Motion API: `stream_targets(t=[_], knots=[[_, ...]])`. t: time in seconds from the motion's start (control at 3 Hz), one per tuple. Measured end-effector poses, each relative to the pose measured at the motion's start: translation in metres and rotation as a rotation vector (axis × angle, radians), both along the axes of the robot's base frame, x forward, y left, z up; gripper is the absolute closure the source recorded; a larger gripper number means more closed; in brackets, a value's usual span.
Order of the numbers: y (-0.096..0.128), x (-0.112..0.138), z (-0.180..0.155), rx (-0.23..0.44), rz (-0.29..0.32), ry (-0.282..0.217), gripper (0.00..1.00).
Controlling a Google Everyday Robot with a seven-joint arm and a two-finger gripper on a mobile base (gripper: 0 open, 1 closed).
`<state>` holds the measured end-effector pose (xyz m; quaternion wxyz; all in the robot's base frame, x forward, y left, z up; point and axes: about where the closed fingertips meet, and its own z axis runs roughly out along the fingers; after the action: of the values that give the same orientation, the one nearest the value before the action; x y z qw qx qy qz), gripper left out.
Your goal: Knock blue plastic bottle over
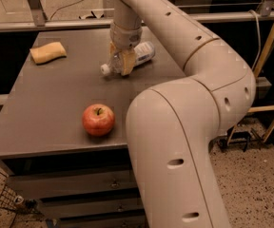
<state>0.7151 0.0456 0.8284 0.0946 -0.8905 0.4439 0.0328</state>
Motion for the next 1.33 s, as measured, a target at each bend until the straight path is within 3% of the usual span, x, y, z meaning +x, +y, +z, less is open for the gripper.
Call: stream_targets(t=[0.67,1.33], knots=[[0.0016,0.0021,0.0012,0.004,-0.001,-0.006,0.05],[0.0015,0.0022,0.0024,0.004,-0.001,-0.006,0.00]])
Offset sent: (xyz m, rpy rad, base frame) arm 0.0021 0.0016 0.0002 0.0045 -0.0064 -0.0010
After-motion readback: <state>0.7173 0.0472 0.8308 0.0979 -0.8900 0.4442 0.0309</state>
